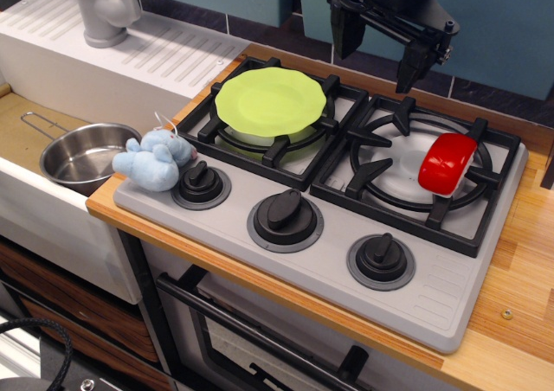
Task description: End effector reaching salmon
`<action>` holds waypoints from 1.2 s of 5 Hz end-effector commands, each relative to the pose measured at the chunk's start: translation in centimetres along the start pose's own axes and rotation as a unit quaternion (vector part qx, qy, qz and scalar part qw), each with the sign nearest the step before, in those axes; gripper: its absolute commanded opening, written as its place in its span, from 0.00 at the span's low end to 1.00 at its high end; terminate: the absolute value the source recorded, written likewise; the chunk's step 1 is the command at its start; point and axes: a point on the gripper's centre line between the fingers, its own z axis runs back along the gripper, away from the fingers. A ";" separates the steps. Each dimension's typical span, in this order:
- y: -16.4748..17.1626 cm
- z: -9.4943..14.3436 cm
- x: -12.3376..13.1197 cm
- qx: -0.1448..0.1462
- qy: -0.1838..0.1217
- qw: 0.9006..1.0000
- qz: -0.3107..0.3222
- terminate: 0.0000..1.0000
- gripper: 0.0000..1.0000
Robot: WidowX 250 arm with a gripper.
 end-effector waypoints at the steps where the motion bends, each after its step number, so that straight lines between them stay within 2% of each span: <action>1: 0.0 0.0 0.0 0.000 0.000 1.000 0.000 0.00 1.00; 3: -1.2 0.1 0.1 0.001 -0.001 1.000 0.002 0.00 1.00; 6: -5.5 2.5 1.0 0.016 0.019 0.999 0.045 0.00 1.00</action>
